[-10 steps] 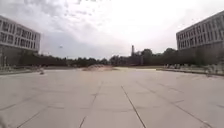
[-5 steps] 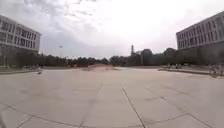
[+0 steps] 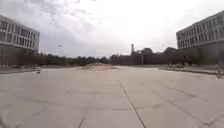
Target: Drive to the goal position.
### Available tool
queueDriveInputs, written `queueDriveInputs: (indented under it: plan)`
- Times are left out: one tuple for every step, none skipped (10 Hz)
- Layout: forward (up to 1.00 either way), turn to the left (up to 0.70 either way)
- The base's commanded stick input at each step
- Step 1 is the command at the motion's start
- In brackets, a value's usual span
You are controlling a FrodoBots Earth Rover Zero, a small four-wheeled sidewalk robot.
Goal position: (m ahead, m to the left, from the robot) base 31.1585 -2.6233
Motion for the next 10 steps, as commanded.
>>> queueDriveInputs:
  plan:
    - [0.7, 0.0]
    - [0.7, 0.0]
    - [0.7, 0.0]
    - [0.7, 0.0]
    - [0.7, 0.0]
    - [0.7, 0.0]
    - [0.7, 0.0]
    - [0.7, 0.0]
    - [0.7, 0.0]
    - [0.7, -0.01]
